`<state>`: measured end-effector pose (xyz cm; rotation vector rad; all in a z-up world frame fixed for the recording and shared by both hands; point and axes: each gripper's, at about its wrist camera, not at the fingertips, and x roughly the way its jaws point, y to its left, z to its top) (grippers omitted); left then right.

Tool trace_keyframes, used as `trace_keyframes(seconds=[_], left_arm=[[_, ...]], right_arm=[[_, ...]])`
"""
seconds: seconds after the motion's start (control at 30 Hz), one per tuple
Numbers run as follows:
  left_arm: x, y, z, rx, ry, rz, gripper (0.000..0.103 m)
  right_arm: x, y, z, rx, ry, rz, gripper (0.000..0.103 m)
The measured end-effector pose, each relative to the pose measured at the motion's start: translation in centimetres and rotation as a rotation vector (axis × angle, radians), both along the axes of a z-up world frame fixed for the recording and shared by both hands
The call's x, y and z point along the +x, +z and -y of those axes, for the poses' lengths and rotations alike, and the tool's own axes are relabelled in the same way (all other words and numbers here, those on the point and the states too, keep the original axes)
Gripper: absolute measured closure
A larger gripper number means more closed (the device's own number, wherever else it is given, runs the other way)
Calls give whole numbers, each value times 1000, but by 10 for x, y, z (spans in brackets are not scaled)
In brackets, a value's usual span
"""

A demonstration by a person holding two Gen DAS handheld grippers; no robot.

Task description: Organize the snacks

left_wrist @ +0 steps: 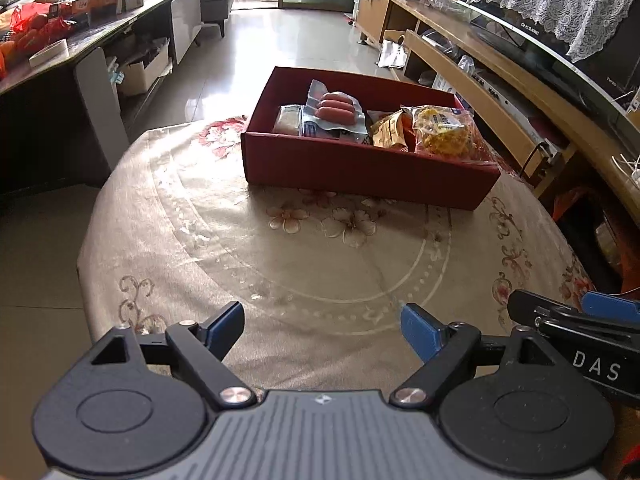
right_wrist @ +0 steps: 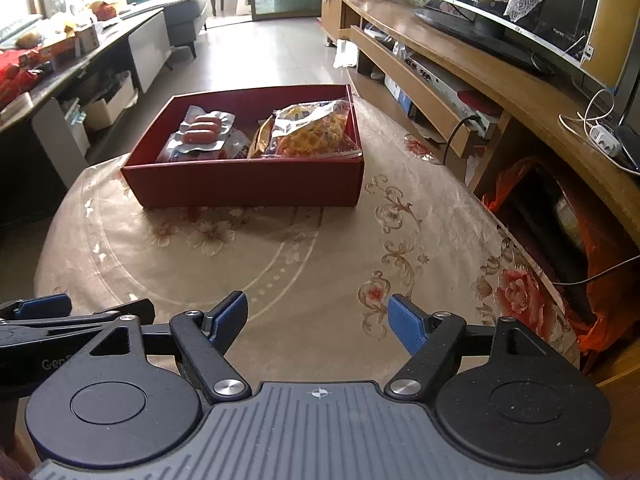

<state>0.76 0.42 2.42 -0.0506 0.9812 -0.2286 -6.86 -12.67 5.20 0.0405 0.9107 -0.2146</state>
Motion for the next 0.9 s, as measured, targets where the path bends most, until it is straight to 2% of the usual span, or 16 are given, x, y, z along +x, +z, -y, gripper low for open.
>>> trace_keyframes(seconds=[0.2, 0.9], left_arm=[[-5, -3, 0, 14, 6, -5, 13], [-17, -6, -3, 32, -2, -5, 13]], right_arm=[[-4, -2, -1, -3, 3, -6, 20], [-15, -6, -6, -17, 11, -20, 21]])
